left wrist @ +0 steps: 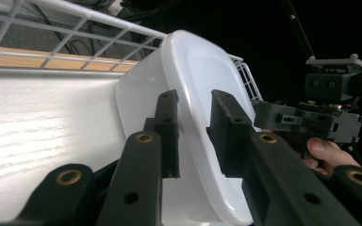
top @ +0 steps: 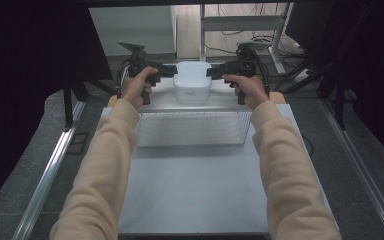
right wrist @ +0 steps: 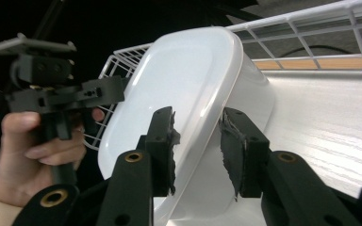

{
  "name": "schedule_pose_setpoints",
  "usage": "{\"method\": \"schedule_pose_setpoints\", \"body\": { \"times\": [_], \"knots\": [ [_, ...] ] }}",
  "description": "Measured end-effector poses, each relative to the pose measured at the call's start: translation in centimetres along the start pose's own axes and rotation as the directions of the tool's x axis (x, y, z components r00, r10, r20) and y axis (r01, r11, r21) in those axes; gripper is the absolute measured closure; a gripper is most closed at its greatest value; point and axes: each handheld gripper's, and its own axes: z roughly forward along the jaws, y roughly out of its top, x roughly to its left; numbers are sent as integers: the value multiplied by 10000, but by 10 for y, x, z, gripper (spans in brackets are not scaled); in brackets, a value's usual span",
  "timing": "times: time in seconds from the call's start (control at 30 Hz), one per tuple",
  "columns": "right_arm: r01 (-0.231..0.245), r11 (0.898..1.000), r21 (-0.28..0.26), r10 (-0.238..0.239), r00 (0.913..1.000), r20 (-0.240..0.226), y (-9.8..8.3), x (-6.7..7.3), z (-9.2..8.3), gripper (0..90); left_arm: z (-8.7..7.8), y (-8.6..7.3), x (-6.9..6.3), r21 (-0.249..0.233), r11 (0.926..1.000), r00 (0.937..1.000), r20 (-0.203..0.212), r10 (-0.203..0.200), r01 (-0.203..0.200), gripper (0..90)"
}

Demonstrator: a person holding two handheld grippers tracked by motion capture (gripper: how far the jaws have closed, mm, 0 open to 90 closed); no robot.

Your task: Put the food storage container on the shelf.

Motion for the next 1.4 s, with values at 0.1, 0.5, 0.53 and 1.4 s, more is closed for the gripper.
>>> {"method": "schedule_pose_setpoints", "body": {
  "times": [0.1,0.5,0.53,1.4],
  "knots": [
    [-67,10000,-42,67,9999,-96,0,-2,0,646,0,0,-1,20,10000,9999,-66,82,-82,734],
    [1633,9803,-1108,-1584,9860,524,-14,31,-21,242,-35,-30,-41,-785,9538,9468,-1688,2741,-2901,271],
    [2000,9721,-1227,-1938,9792,608,-19,34,-27,242,-42,-37,-44,-713,9453,9367,-1768,3022,-3184,267],
    [5479,8343,-609,-5188,8177,2494,-217,-20,-107,214,-82,-240,-12,503,8571,8210,-2633,5066,-5127,257]
  ]
}}
